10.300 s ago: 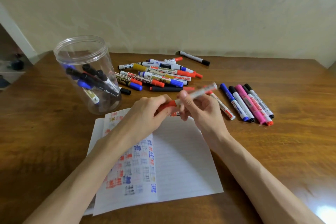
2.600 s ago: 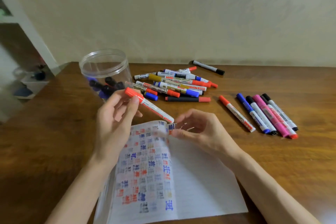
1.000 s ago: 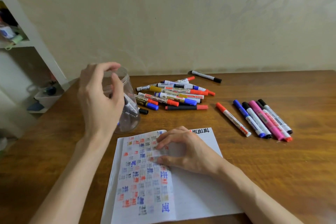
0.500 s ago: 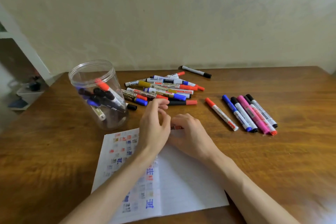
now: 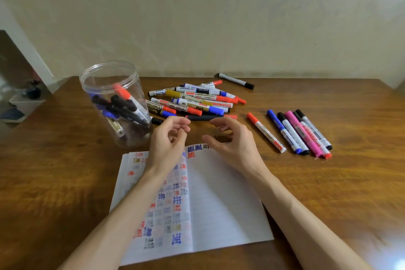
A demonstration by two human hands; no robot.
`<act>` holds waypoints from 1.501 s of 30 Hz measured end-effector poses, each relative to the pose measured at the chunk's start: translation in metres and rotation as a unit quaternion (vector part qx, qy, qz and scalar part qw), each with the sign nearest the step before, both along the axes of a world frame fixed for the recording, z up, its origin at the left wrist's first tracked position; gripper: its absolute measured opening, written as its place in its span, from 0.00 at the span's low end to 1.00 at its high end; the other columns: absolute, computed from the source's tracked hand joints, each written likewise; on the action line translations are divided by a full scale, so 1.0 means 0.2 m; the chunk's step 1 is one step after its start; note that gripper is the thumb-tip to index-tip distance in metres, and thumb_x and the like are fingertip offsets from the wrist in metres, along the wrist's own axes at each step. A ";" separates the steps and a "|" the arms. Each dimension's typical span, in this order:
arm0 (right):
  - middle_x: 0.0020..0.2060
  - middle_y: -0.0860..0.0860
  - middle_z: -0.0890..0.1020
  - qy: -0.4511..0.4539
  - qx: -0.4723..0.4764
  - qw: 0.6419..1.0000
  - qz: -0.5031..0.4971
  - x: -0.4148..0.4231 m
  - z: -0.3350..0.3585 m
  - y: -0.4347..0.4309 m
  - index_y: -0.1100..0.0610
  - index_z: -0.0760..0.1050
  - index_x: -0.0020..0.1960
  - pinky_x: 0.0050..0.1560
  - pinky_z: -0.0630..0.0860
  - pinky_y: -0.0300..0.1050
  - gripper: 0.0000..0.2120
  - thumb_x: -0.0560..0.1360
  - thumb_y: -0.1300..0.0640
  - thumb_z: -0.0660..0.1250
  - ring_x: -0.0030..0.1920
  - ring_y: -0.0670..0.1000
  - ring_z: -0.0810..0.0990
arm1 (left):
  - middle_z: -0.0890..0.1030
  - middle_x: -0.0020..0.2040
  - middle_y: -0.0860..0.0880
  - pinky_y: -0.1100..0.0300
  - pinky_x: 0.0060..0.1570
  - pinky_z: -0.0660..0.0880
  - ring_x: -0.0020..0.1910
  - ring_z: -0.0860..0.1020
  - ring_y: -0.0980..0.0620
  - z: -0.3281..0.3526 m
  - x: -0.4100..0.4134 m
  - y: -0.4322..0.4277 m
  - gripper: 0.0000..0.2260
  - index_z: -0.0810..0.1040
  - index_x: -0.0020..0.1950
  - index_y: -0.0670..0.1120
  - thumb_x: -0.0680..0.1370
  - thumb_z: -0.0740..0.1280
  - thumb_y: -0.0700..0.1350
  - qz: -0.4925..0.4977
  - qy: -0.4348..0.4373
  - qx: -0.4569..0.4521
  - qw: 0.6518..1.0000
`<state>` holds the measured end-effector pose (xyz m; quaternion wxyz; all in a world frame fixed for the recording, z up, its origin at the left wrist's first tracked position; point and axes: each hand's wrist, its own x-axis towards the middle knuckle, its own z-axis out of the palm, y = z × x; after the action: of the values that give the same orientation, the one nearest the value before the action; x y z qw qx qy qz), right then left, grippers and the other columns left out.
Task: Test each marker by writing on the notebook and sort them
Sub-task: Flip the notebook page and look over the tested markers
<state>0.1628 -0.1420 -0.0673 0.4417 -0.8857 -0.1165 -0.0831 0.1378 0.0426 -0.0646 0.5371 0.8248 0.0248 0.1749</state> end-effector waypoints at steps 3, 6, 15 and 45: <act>0.59 0.43 0.82 0.020 0.028 0.999 0.002 0.05 0.03 0.02 0.48 0.79 0.67 0.50 0.75 0.34 0.22 0.75 0.48 0.79 0.57 0.41 0.78 | 0.83 0.49 0.54 0.66 0.50 0.75 0.51 0.81 0.58 0.00 0.00 0.03 0.10 0.81 0.56 0.51 0.82 0.65 0.37 0.010 0.012 -0.048 0.999; 0.62 0.44 0.80 0.001 0.002 1.000 -0.029 0.13 0.06 0.04 0.49 0.77 0.69 0.52 0.77 0.36 0.23 0.76 0.49 0.78 0.58 0.43 0.78 | 0.83 0.48 0.54 0.69 0.47 0.75 0.49 0.81 0.60 0.00 0.01 0.03 0.11 0.81 0.56 0.52 0.82 0.65 0.37 0.015 0.016 -0.060 0.998; 0.60 0.53 0.83 -0.106 -0.194 0.971 -0.094 0.34 0.04 0.05 0.52 0.82 0.63 0.58 0.73 0.50 0.15 0.79 0.51 0.75 0.62 0.55 0.75 | 0.83 0.48 0.53 0.71 0.45 0.76 0.48 0.81 0.59 0.00 0.02 0.03 0.11 0.80 0.57 0.51 0.81 0.65 0.36 0.000 0.014 -0.046 0.999; 0.36 0.48 0.87 0.135 0.201 0.970 -0.009 -0.12 0.13 -0.08 0.52 0.85 0.44 0.38 0.78 0.35 0.13 0.77 0.42 0.72 0.36 0.42 0.84 | 0.82 0.58 0.56 0.66 0.53 0.80 0.56 0.79 0.64 0.00 -0.05 -0.03 0.16 0.81 0.67 0.48 0.79 0.71 0.45 -0.162 -0.101 0.159 0.969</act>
<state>0.1389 -0.1571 -0.0416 0.6213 -0.7830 -0.0292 0.0113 0.1286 0.0357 -0.0656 0.4196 0.8710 -0.1917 0.1691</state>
